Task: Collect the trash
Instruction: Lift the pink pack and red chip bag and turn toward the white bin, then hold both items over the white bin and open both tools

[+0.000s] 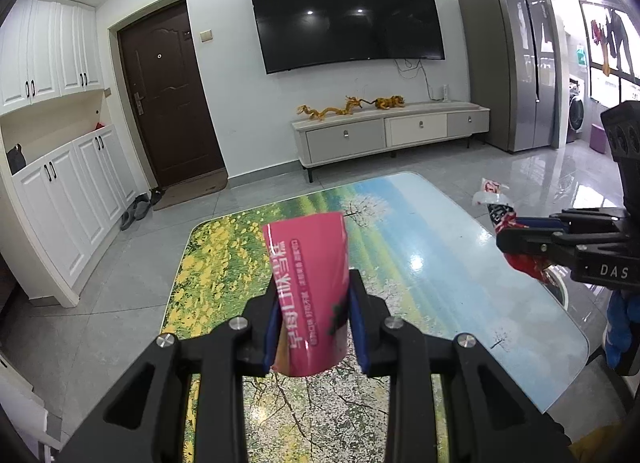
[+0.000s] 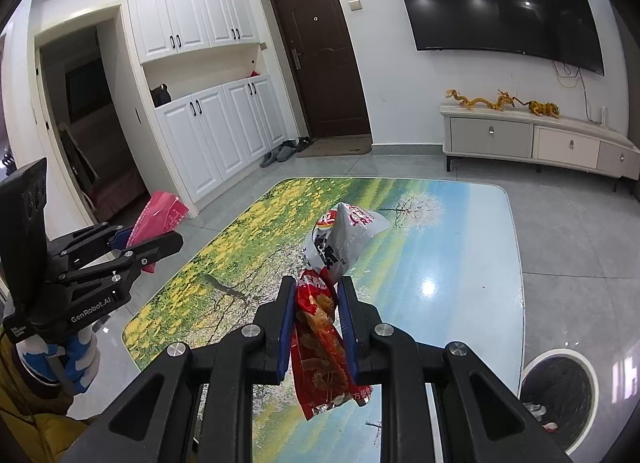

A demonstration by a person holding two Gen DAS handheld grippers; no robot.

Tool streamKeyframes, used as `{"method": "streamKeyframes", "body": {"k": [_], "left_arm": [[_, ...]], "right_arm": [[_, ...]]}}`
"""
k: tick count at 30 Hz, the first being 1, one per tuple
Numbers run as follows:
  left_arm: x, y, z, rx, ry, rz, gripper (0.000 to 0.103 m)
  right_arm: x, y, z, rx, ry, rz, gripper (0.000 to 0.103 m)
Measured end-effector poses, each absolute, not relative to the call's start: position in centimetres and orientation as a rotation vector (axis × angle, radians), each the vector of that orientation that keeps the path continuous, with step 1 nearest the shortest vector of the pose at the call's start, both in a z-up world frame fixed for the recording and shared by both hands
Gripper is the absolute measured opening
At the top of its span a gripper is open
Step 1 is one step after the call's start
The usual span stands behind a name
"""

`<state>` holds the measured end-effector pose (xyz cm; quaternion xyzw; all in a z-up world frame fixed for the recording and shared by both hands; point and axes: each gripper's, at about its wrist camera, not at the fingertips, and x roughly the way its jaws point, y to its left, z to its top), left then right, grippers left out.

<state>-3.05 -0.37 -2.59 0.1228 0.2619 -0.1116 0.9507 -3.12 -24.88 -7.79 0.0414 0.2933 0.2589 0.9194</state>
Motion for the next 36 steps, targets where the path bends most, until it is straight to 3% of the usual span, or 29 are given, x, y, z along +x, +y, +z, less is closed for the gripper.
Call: {"method": "streamKeyframes", "body": {"k": [19,36], "left_arm": [[-0.7,-6.1,-3.9,0.375,0.6,-0.29,0.028],[1.9,-20.4,-7.5,0.563,0.656,-0.519,0.028]], "right_arm": [[-2.7,-29.9,-9.2,0.197,0.58,0.461,0.02],[-4.3,-41.6,-12.7,0.338,0.597,0.22,0.02]]}}
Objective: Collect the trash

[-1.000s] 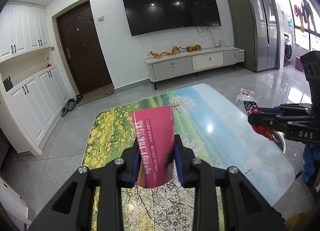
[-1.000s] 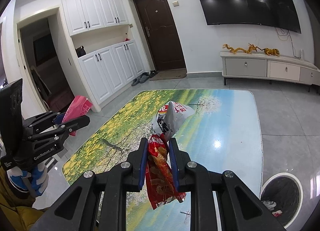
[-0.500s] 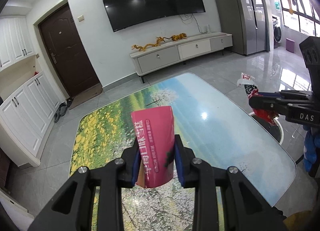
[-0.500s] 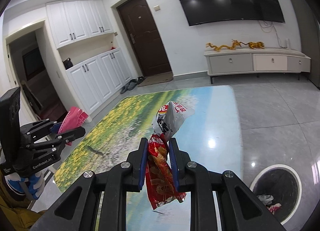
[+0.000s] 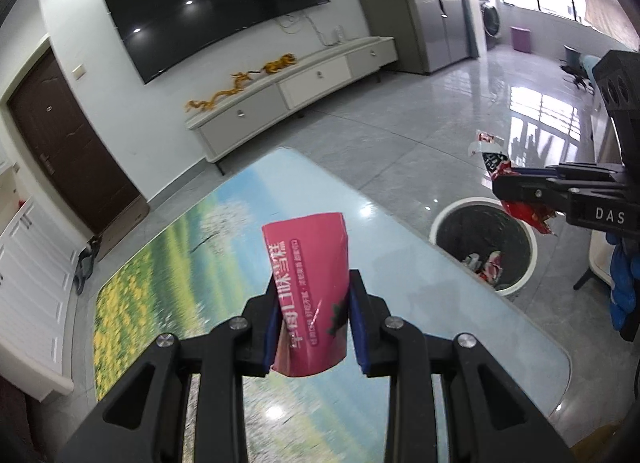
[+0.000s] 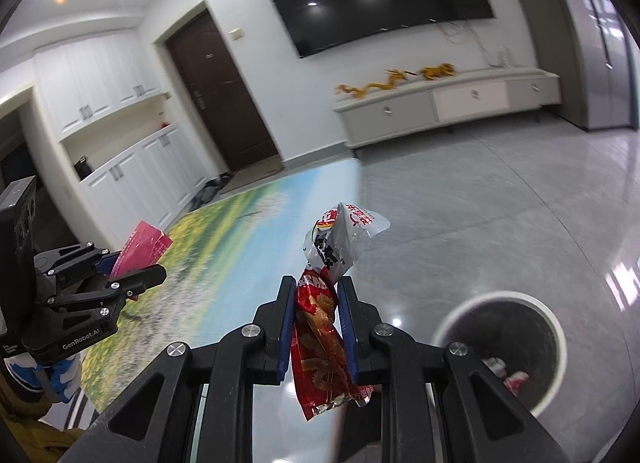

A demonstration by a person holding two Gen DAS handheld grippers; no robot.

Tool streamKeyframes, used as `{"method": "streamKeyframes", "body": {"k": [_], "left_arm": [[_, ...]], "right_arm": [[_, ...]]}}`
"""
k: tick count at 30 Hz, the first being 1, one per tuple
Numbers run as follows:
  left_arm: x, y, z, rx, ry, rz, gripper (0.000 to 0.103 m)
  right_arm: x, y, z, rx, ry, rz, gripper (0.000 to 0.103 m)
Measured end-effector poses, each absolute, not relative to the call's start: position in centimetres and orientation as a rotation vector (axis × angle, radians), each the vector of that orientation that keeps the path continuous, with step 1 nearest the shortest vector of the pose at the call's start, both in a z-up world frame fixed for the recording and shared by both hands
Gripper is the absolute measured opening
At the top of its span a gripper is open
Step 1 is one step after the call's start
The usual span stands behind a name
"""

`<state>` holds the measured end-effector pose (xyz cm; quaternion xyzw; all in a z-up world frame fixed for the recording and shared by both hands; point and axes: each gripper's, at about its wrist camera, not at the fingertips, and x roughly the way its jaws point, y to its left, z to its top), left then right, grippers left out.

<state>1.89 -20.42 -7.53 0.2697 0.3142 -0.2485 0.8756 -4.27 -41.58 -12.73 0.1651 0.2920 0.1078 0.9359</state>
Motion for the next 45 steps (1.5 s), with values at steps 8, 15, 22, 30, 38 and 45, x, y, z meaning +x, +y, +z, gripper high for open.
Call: {"method": "streamKeyframes", "body": {"k": [8,15,22,30,38,45], "left_arm": [[3.1,-27.8,-10.4,0.635,0.711,-0.63,0.028],[3.6,-34.4,-13.0,0.688,0.752,-0.728,0.028],[4.5,-39.5,-15.7,0.722,0.81,-0.786,0.028],[6.1,-43.0,-18.4,0.686,0.918,-0.864,0.034],[7.4,-41.9,-17.1,0.537,0.963,-0.907,0.055],[8.2,-36.5,-12.3,0.449,0.868,-0.826,0.055]], "right_arm": [[-4.4,-47.2,-16.3,0.417,0.648,0.093,0.02],[-4.4,-51.2,-19.8,0.49,0.705,-0.008,0.02],[-4.4,-54.1,-22.3,0.519,0.767,-0.092,0.02],[-3.0,-55.5,-24.7,0.507,0.869,-0.152,0.024],[-2.8,-55.9,-26.3,0.466,0.953,-0.242,0.051],[-3.2,-53.6,-22.3,0.406,0.906,-0.249,0.051]]}}
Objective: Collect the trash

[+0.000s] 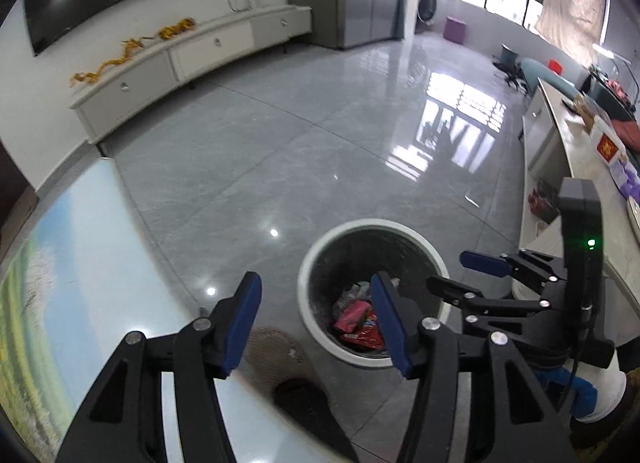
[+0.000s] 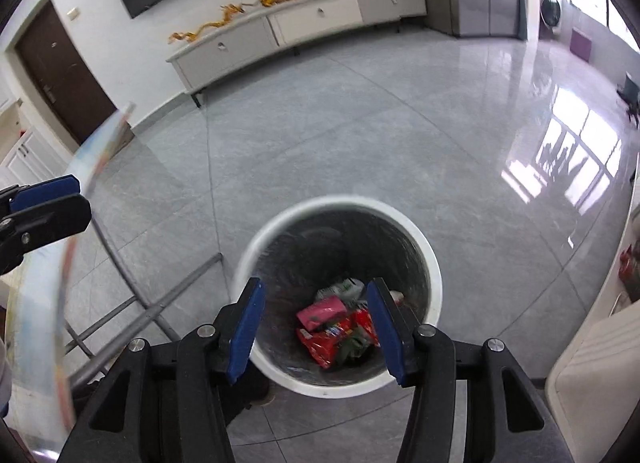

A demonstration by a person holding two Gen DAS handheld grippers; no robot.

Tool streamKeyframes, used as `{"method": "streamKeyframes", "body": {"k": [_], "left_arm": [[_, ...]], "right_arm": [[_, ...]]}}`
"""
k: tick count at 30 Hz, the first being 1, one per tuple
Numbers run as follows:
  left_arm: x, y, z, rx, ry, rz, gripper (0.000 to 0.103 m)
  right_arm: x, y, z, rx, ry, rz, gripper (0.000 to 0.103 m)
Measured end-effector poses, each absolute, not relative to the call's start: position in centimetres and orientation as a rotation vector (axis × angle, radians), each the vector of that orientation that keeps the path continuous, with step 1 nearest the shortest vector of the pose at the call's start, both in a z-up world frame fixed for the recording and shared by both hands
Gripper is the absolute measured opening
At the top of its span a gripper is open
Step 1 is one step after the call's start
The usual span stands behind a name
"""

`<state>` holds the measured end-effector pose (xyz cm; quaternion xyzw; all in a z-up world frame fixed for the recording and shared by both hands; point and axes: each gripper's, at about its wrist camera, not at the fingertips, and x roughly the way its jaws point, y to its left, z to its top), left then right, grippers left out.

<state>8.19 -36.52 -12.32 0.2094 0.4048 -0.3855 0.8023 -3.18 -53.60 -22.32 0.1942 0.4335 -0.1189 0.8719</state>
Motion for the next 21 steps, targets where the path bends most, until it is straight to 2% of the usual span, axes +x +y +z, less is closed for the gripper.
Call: {"method": "streamKeyframes", "body": {"k": [7,11,16,17,21], "left_arm": [[8.5,-26.6,-6.6,0.379,0.687,-0.602,0.058],[8.0,-19.9,-3.9,0.325,0.6,-0.472,0.071],[6.8,-12.4,-1.3,0.258,0.524,-0.369,0.086],[6.6,-10.8,-0.8,0.244,0.508,-0.34,0.091],[5.7,-6.1,0.9,0.197,0.451,-0.259,0.096]], "right_arm": [[-1.8,-47.6,-14.4,0.291,0.761,-0.176,0.064],[-1.0,-42.9,-10.3,0.213,0.682,-0.098,0.075],[-0.2,-36.6,-6.5,0.142,0.613,-0.016,0.083],[-0.1,-35.7,-6.1,0.131,0.606,-0.005,0.084],[0.4,-31.2,-4.3,0.069,0.574,0.048,0.091]]}}
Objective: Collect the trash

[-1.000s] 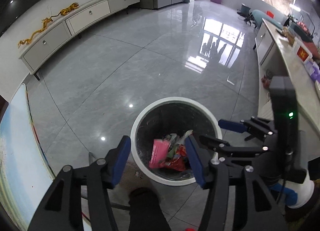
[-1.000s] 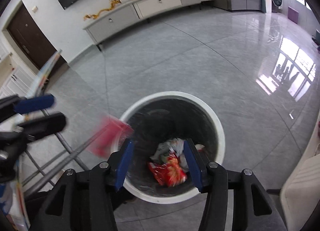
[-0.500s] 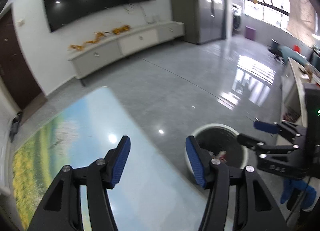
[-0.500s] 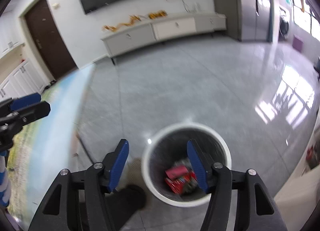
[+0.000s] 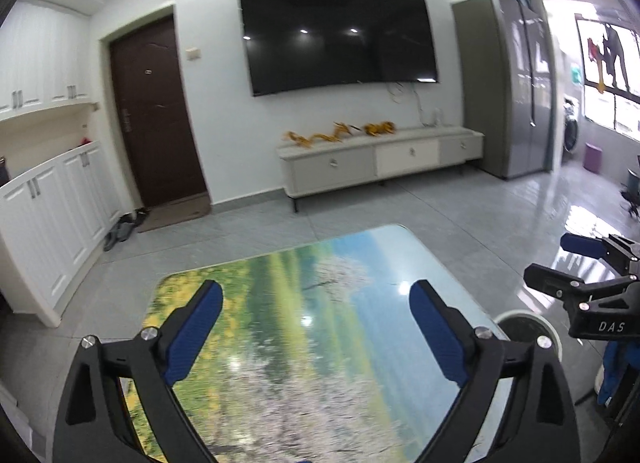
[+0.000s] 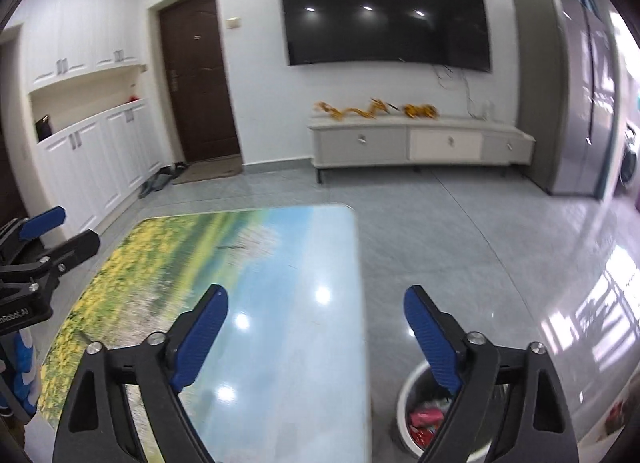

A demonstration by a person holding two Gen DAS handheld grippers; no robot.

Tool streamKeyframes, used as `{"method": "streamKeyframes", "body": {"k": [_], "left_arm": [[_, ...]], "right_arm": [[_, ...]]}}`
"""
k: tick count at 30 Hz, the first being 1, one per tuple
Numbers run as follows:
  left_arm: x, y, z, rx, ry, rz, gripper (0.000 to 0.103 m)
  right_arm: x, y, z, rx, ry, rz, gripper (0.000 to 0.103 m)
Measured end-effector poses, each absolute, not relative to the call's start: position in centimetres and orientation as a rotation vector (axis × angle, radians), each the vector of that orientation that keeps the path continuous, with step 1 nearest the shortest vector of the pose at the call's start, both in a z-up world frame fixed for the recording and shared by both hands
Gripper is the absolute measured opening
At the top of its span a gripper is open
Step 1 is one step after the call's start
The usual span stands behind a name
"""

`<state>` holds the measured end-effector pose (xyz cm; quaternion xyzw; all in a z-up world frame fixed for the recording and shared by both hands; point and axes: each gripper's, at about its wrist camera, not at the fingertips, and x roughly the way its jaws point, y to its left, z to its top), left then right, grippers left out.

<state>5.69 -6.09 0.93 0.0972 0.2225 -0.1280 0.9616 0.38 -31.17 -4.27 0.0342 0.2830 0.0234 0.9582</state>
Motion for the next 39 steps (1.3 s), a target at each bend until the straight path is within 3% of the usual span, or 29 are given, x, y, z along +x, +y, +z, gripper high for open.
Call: {"method": "streamKeyframes", "body": {"k": [4,23,39], "left_arm": [[4.6,-2.3,2.2,0.153,0.387,-0.187,0.103],[3.9,6.6,3.0,0.036,0.328,-0.139,0.103],[3.4,8.8,2.7,0.035,0.31,-0.14,0.103]], "right_arm": [[0.1,-27.3,-2.5,0.003,0.528,0.074,0.103],[-0.5,-21.3,-0.1,-0.042,0.456,-0.098,0.103],[-1.2,-20.3,0.7,-0.045,0.406,-0.179,0.103]]}}
